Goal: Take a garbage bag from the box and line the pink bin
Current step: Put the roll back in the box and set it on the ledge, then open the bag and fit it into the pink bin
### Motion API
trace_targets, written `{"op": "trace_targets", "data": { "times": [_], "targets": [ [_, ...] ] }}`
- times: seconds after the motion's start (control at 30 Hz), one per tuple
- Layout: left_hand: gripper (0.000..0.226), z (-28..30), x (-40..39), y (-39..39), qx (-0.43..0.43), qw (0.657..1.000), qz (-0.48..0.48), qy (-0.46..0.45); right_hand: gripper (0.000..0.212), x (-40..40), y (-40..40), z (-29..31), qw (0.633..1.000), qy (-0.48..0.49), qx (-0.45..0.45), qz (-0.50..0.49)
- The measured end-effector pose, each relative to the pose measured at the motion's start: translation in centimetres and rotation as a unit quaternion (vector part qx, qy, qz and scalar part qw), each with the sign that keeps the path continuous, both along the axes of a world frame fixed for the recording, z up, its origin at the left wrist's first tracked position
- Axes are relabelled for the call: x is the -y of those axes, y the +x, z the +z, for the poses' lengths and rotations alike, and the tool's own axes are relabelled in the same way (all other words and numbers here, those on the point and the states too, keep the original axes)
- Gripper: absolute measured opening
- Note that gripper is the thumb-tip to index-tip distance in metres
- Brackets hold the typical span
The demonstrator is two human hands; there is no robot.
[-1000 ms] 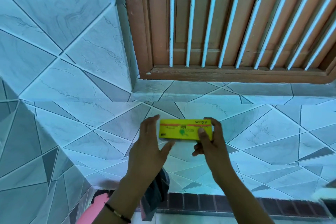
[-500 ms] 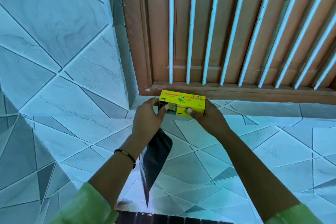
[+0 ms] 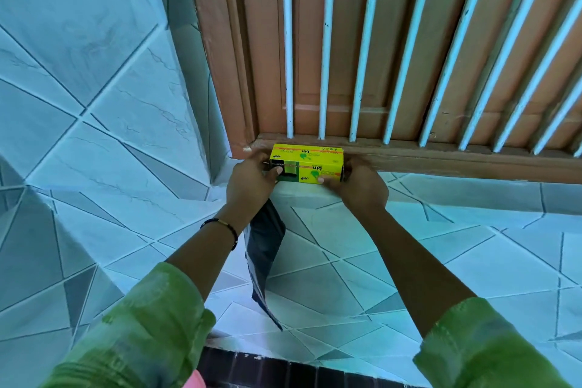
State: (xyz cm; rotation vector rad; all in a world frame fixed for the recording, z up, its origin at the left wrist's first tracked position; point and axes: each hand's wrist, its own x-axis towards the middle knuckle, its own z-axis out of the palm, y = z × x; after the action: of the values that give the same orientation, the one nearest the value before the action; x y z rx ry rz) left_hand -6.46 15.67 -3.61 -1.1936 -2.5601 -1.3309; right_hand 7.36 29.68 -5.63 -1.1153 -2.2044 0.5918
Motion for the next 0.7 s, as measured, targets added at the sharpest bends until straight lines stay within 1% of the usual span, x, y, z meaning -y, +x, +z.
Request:
{"op": "trace_targets", "data": {
  "times": [0.13,0.23,0.3,0.37,0.43,0.47,0.5,0.53,0.6,0.63,0.7],
  "targets": [
    [0.031,-0.4,0.0,0.2,0.001,1.0,0.004,0.009,0.057,-0.4,-0.1,-0.4,0.999,0.035,0.037,-0.006],
    [0.037,-1.1,0.7,0.5,0.038,0.999,0.012,0.025,0.057,-0.5,0.0,-0.5,0.998,0.037,0.057,0.012],
    [0.035,-1.5,2.0,1.3,0.06,0.996,0.036,0.062,0.055,-0.2,0.7,-0.2,0.999,-0.005,0.022,0.038],
    [0.031,-1.9,3.8,2.4,0.075,0.991,0.058,0.096,0.053,1.5,2.2,0.1,0.996,-0.038,-0.069,0.044],
    [0.027,-2.4,5.8,3.9,0.114,0.981,0.063,0.142,0.044,4.7,4.0,0.1,0.983,-0.066,-0.167,0.039],
    [0.025,-2.6,6.5,4.6,0.134,0.975,0.059,0.169,0.038,6.7,4.9,-0.1,0.976,-0.096,-0.189,0.056],
    [0.024,-2.9,7.3,5.3,0.15,0.969,0.057,0.189,0.033,9.0,5.6,-0.5,0.968,-0.146,-0.179,0.094],
    [0.023,-3.2,8.1,5.9,0.162,0.964,0.058,0.203,0.031,11.1,6.2,-1.3,0.955,-0.213,-0.143,0.146],
    [0.022,-3.4,9.3,7.0,0.183,0.956,0.055,0.223,0.032,14.6,6.8,-3.0,0.914,-0.327,-0.056,0.234],
    [0.021,-3.4,9.8,7.4,0.196,0.952,0.052,0.23,0.032,15.7,6.9,-4.0,0.901,-0.343,-0.04,0.262],
    [0.019,-3.5,10.9,8.3,0.214,0.95,0.049,0.223,0.02,17.1,6.8,-5.4,0.896,-0.334,-0.077,0.282]
  ]
}}
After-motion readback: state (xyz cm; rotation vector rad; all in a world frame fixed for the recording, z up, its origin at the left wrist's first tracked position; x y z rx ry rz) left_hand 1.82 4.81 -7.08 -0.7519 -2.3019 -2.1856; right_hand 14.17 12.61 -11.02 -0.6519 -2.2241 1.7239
